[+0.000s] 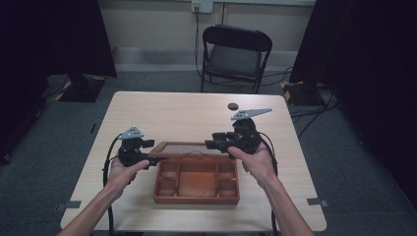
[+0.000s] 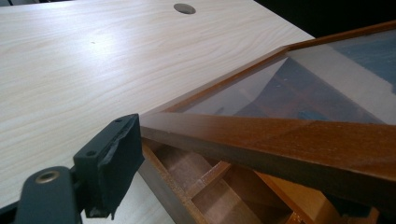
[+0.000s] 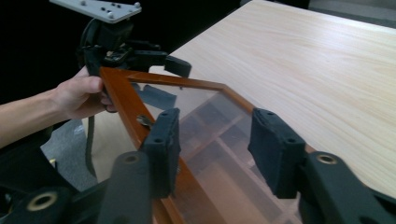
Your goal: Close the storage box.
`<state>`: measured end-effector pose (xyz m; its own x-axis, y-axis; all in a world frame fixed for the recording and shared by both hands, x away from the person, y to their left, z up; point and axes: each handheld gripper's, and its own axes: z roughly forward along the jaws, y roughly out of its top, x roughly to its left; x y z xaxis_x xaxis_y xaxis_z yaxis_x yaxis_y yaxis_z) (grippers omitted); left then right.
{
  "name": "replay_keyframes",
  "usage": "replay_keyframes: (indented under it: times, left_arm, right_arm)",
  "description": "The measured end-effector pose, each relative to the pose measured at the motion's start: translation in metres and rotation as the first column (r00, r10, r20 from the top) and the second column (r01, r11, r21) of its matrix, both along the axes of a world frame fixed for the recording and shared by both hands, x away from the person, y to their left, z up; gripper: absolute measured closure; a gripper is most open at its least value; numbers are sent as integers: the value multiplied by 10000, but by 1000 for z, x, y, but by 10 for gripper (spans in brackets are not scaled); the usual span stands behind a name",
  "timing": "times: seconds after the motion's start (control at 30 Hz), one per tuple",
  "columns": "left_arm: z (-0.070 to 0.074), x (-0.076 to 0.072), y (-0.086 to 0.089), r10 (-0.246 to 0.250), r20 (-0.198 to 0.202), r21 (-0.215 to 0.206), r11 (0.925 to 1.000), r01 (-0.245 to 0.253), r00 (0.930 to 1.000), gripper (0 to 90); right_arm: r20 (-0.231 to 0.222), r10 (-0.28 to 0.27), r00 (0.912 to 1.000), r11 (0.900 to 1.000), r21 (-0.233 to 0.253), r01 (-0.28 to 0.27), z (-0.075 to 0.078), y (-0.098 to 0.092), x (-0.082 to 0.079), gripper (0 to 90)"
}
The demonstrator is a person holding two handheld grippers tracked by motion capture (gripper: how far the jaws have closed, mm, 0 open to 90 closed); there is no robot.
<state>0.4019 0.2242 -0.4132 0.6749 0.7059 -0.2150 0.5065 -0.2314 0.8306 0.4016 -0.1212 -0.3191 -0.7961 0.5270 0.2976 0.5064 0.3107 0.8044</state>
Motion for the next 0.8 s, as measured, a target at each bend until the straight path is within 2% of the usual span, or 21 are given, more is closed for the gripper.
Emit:
replay_keyframes:
  times: [0.07,0.27,0.43,0.6,0.8]
  left_arm:
    - [-1,-1,0,-4,-2,-46,10000,4,10000,156]
    - [-2,-2,0,-26,-24,20,10000,26,10000,156]
    - [-3,-3,-1,-40,-79,-31,10000,40,10000,159]
    - [-4,-3,-2,-131,-113,-56,9999,130,9999,160]
    - [-6,-3,-2,-97,-176,125,9999,99,9998,161]
  right_arm:
    - [-82,215,9997,9997,78,-214,0,5,-1,583]
    - [-315,878,9956,9960,-140,-883,-1,20,-6,684]
    - [-546,1236,9908,9902,-579,-1268,-6,31,-6,726]
    - [-882,1470,9852,9880,-340,-1505,-9,31,-3,758]
    - [-1294,1558,9793,9873,-114,-1586,-15,30,1,720]
